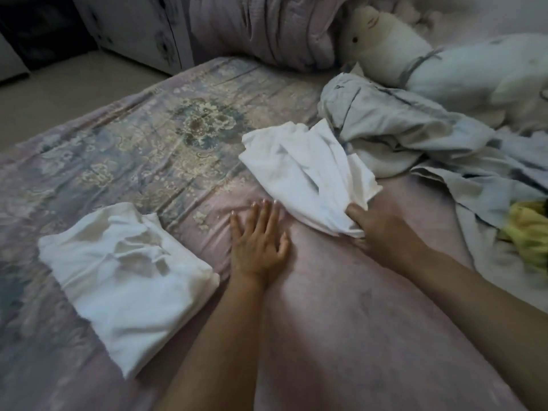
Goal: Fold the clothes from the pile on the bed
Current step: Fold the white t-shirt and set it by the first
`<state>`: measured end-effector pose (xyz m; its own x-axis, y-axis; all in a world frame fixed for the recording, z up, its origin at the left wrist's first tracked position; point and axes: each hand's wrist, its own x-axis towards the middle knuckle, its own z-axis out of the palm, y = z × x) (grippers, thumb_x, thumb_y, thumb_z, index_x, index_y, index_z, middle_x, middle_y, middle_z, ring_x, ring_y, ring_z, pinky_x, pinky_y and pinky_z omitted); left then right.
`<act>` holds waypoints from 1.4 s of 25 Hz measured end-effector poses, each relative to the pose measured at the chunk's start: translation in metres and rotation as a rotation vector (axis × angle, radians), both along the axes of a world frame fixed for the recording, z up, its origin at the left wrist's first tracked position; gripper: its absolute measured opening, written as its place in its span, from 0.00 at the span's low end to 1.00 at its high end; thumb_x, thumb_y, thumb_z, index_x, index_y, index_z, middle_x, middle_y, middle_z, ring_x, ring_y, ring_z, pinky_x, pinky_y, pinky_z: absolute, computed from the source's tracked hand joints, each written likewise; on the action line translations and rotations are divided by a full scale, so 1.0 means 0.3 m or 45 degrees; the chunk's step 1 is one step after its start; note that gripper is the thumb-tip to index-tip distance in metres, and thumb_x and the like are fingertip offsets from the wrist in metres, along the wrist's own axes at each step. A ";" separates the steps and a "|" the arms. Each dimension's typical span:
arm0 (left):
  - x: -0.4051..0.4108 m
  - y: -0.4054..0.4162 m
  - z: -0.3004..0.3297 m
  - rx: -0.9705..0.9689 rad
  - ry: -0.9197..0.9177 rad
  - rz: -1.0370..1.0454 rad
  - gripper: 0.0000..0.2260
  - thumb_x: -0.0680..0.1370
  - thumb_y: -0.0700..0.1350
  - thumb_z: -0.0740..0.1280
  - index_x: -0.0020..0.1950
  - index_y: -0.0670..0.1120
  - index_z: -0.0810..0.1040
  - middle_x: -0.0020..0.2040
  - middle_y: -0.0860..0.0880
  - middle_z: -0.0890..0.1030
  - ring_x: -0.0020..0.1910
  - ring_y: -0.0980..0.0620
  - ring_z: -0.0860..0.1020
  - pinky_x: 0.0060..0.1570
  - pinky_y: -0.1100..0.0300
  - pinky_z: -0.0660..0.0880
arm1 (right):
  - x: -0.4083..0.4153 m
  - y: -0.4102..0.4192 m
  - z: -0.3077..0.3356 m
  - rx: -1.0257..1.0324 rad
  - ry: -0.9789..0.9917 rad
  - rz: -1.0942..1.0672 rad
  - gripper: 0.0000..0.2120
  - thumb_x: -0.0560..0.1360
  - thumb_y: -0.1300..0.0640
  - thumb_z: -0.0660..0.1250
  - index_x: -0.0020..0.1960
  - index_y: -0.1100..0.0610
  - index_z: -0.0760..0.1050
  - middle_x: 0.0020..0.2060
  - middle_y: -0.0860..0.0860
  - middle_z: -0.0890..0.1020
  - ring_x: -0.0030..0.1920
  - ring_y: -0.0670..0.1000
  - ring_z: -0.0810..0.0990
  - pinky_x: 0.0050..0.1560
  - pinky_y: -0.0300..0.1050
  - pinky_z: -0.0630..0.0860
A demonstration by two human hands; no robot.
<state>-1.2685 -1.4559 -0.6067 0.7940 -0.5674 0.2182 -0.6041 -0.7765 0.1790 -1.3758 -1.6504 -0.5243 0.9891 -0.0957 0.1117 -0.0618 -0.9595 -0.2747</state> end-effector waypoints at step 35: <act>-1.300 0.148 0.231 0.010 0.784 -0.005 0.36 0.72 0.65 0.65 0.71 0.43 0.62 0.69 0.38 0.64 0.70 0.39 0.61 0.68 0.48 0.59 | -1.348 0.396 -0.100 0.694 0.307 -0.924 0.23 0.71 0.47 0.72 0.61 0.58 0.75 0.56 0.56 0.78 0.57 0.56 0.76 0.53 0.44 0.72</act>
